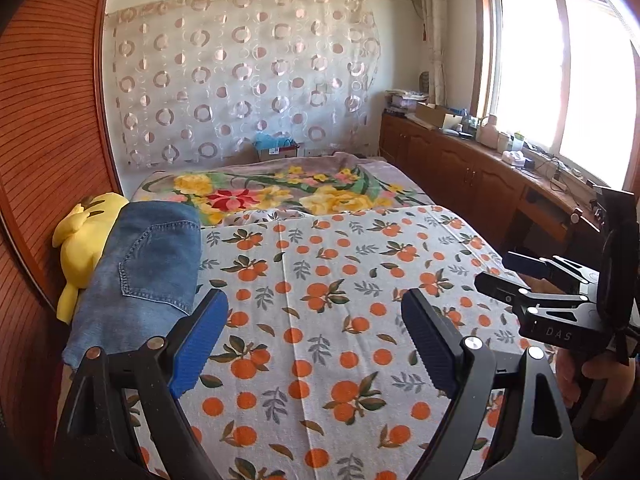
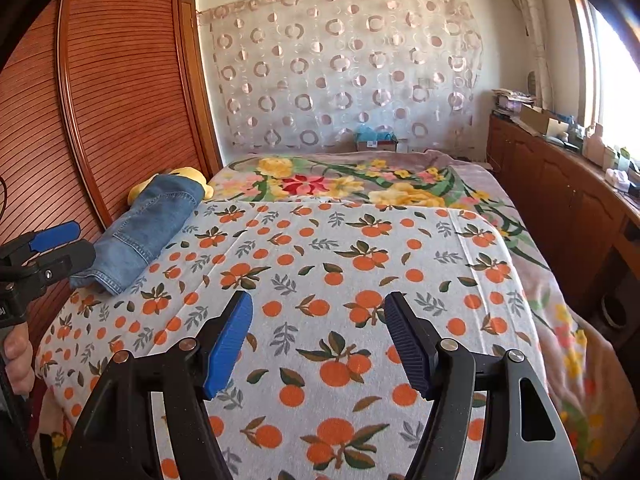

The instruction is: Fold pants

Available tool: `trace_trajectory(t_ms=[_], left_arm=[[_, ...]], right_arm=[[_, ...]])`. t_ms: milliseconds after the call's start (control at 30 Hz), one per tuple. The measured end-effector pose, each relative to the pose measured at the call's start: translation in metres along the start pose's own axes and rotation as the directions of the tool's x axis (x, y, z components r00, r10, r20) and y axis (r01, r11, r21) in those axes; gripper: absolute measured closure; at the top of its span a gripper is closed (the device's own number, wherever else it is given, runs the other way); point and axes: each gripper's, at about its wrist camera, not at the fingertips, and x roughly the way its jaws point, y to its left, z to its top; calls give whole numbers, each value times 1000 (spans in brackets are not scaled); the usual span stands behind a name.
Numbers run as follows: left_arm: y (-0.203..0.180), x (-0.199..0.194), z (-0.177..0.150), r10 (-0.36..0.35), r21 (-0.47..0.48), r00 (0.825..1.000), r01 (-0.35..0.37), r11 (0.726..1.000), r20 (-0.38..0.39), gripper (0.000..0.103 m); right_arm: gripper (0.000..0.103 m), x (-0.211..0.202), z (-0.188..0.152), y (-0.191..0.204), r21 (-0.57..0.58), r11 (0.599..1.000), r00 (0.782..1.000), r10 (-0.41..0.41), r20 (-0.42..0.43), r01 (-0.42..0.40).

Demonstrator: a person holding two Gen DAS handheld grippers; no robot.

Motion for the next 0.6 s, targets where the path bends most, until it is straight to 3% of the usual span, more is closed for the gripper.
trace_trajectory(t_ms=[400,600], left_arm=[[-13,-65,7,48,15,994,-50,999,93,14],[-14,-87,3,53,7,992,-54,999,112,14]], right_arm=[[33,-89,4,19,-27,999,993,-18,118,21],[33,-113,-5,27,-29,999,989,-15,146,19]])
